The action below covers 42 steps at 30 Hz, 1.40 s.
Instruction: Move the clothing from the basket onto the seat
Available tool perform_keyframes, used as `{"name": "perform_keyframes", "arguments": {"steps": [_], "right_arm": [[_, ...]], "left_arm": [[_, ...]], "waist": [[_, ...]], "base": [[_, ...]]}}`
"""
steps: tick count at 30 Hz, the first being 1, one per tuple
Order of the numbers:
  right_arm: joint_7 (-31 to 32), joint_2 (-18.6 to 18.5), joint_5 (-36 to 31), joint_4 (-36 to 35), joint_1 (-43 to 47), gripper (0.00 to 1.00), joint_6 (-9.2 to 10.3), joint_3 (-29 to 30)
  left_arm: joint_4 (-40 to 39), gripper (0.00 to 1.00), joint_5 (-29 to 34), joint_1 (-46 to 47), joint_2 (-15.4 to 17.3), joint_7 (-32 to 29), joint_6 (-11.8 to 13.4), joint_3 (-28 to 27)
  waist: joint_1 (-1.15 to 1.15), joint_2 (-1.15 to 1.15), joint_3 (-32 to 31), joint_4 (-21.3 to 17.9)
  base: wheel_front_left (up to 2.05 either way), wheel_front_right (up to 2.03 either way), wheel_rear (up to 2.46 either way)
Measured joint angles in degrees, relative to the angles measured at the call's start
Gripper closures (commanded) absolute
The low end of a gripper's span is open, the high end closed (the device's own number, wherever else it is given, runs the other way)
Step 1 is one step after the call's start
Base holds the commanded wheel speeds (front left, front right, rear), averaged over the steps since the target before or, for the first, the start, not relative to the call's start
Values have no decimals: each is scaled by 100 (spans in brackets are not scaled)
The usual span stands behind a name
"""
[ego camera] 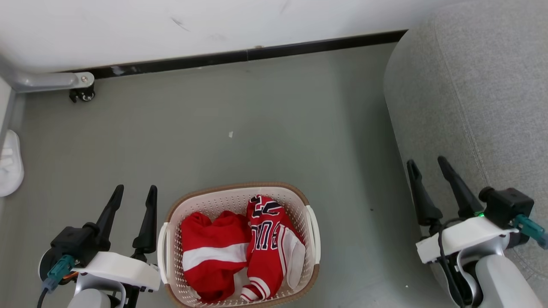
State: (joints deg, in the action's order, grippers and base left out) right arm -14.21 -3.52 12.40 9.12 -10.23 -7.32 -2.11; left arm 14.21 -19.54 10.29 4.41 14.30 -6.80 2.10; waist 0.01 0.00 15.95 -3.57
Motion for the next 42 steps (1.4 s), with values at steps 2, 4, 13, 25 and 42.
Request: {"name": "perform_keyframes", "arguments": {"steps": [2,4,13,25,42], "right_arm": [[-1,5,-2,-11,-73,0,0,0],[-1,8,-22,-40,-83,0,0,-3],[-16,18,-82,-102,-185,0,0,-29],[-24,41,-88,-175,-328,0,0,-69],[-25,66,-68,-299,-658,0,0,-68]], "left_arm": [[29,0,0,24,15,0,0,19],[58,0,0,94,33,0,0,20],[131,0,0,275,118,0,-44,98],[218,0,0,588,197,0,-45,243],[361,0,-2,907,447,1,-47,500]], "waist": [[0,0,74,-19],[1,0,150,-38],[0,0,483,-132],[0,0,912,-282],[0,0,1517,-435]], "base": [[0,0,0],[0,0,0],[0,0,0],[0,0,0],[0,0,0]]}}
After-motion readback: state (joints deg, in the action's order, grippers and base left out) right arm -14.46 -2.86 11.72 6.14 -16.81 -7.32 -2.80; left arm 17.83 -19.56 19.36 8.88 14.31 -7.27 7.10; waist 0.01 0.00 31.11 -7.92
